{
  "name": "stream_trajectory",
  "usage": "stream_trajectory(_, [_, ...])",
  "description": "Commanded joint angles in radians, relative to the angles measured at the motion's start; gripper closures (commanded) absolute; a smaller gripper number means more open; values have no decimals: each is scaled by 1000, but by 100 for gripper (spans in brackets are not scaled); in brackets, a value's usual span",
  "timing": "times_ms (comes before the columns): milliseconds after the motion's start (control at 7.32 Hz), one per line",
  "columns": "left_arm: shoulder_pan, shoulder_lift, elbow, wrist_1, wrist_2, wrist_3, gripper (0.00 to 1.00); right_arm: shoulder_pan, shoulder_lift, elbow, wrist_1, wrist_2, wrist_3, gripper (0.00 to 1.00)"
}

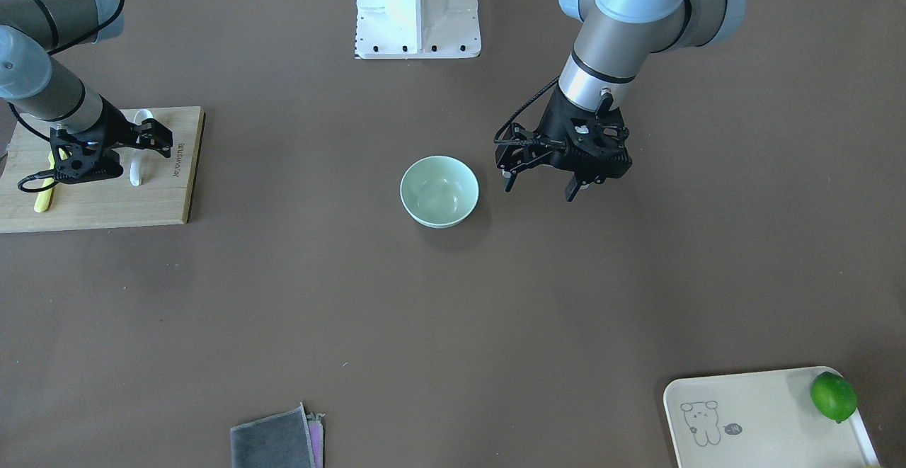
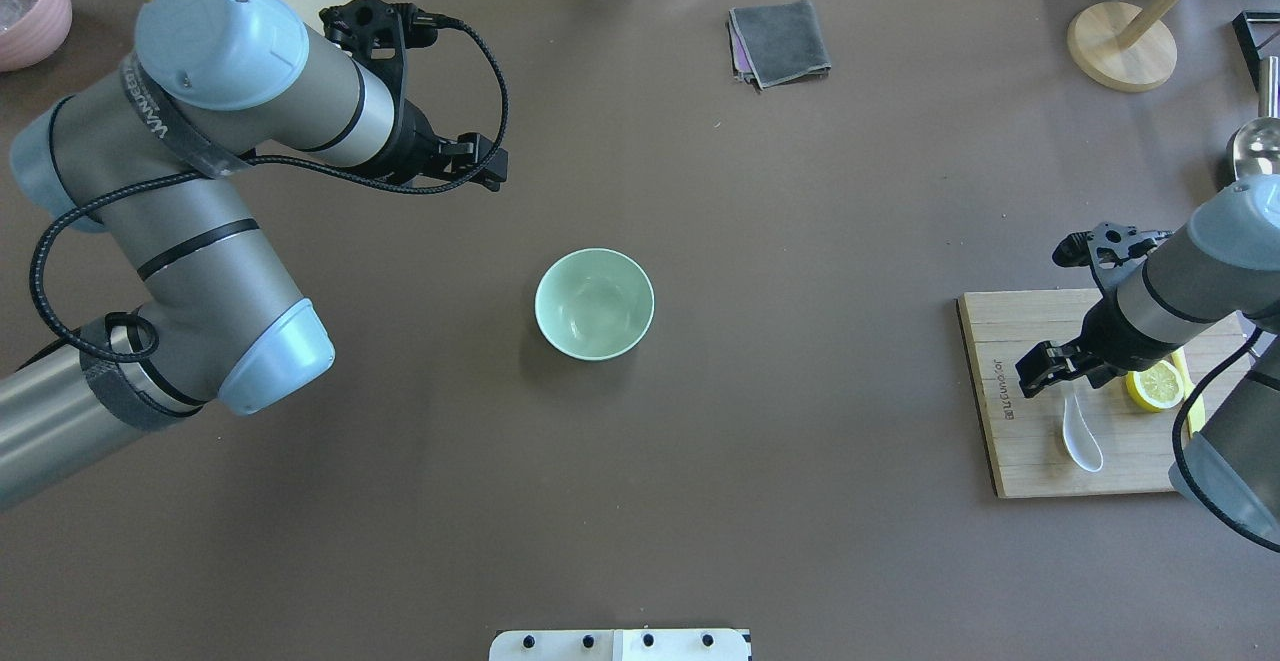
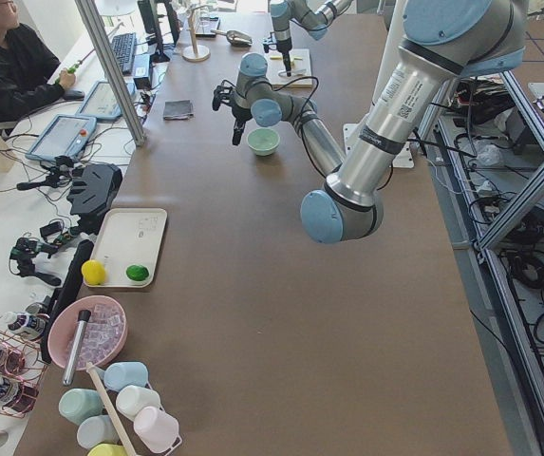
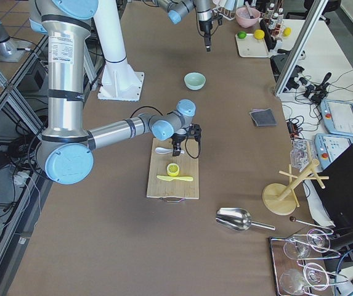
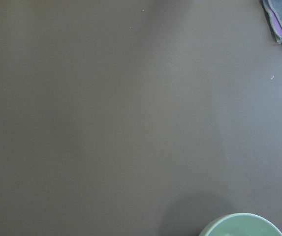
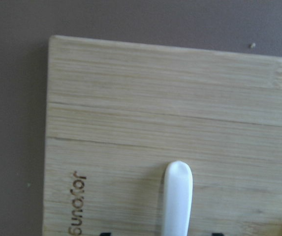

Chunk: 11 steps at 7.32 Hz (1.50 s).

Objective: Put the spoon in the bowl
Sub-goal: 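Close the right gripper on the white spoon handle and lift it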

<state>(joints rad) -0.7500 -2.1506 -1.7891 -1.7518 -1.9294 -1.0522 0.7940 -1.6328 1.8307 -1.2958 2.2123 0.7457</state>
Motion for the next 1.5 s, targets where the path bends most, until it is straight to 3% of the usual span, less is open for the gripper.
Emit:
stream_trajectory(0, [1, 2, -1, -2, -2, 0, 2, 1, -18, 10, 1, 0, 0, 78])
stream_trajectory(137, [1, 2, -1, -2, -2, 0, 2, -1, -18, 10, 1, -22, 0, 100])
stream_trajectory(410, [1, 2, 0, -2, 0, 0, 2, -1, -10, 21, 0, -22, -3, 100])
stream_trajectory(957, [-26, 30, -7, 1, -2, 73, 2, 134, 36, 159, -13, 64, 0, 100])
stream_trajectory(1094, [-81, 82, -13, 1, -6, 301, 2, 146, 110, 154, -14, 63, 3, 100])
stream_trajectory(1367, [-206, 165, -15, -2, -40, 376, 2, 122, 338, 102, -133, 14, 94, 100])
